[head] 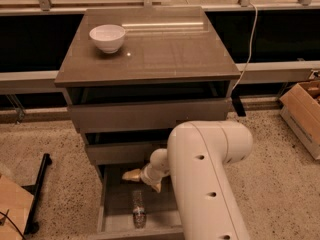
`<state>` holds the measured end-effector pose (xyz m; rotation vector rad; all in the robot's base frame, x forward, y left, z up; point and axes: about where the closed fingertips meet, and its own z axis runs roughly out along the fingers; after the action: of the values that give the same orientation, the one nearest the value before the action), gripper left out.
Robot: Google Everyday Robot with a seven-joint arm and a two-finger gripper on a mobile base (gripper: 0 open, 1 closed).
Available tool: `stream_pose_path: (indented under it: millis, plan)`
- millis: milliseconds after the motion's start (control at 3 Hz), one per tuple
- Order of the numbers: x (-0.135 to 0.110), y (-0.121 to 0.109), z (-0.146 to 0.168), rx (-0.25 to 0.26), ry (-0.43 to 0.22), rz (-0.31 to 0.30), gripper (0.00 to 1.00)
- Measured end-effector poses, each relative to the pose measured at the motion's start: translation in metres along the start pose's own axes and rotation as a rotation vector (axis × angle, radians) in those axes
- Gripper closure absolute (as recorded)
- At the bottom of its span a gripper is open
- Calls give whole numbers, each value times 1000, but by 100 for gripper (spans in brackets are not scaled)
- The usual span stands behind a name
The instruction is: Pick water bottle from bottom drawer and place on counter
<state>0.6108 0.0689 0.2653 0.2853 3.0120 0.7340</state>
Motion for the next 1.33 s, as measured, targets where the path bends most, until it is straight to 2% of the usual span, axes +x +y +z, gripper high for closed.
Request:
stream_pose_path:
  millis: [667,1000,1333]
  plan:
    - [23,-7,55,-8,81,85,0]
    - [32,-14,72,-50,105,148,0]
    - [33,-15,73,-53,106,153,0]
